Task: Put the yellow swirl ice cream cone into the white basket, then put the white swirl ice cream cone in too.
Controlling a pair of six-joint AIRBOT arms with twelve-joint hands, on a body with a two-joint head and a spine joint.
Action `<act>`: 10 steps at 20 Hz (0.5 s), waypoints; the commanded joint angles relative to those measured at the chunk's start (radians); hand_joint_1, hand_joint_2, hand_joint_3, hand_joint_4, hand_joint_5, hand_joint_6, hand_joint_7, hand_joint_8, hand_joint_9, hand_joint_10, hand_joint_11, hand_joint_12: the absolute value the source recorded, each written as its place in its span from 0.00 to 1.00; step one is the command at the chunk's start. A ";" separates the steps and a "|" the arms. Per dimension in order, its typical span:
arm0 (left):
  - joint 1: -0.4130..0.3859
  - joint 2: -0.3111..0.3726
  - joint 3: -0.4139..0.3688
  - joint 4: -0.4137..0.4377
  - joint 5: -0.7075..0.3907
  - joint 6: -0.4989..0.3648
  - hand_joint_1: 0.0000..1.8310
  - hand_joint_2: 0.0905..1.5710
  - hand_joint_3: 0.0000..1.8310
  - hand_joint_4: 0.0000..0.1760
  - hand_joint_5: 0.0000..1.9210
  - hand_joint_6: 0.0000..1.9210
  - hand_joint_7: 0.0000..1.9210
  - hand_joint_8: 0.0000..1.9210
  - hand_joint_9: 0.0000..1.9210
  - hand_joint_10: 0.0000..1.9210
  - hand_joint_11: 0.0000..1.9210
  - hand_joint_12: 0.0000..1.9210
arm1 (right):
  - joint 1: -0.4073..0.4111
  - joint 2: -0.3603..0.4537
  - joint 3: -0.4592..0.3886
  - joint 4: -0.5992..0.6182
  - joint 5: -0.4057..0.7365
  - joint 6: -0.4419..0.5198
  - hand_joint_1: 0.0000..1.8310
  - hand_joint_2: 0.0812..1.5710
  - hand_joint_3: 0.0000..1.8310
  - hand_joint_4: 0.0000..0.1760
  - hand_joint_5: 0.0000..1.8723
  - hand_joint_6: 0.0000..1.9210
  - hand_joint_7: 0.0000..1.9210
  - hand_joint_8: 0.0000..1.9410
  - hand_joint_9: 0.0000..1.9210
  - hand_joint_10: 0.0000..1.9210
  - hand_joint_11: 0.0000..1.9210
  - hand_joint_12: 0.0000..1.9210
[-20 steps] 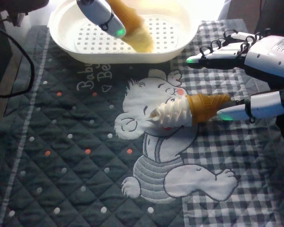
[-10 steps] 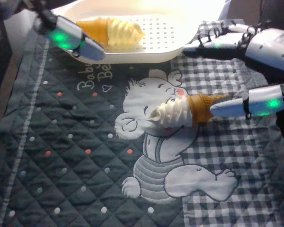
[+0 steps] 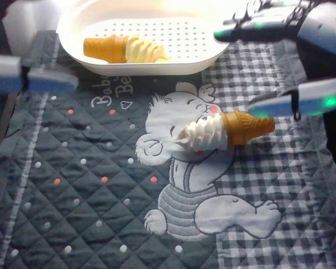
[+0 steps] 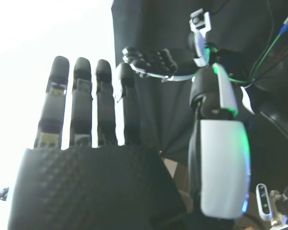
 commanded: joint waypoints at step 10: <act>0.286 0.083 -0.096 -0.181 -0.426 -0.074 0.50 0.47 0.00 0.00 0.21 0.00 0.15 0.00 0.16 0.00 0.00 0.55 | 0.202 -0.120 0.039 -0.337 -0.233 0.087 0.47 0.56 0.00 0.18 0.22 0.00 0.19 0.00 0.21 0.01 0.01 0.47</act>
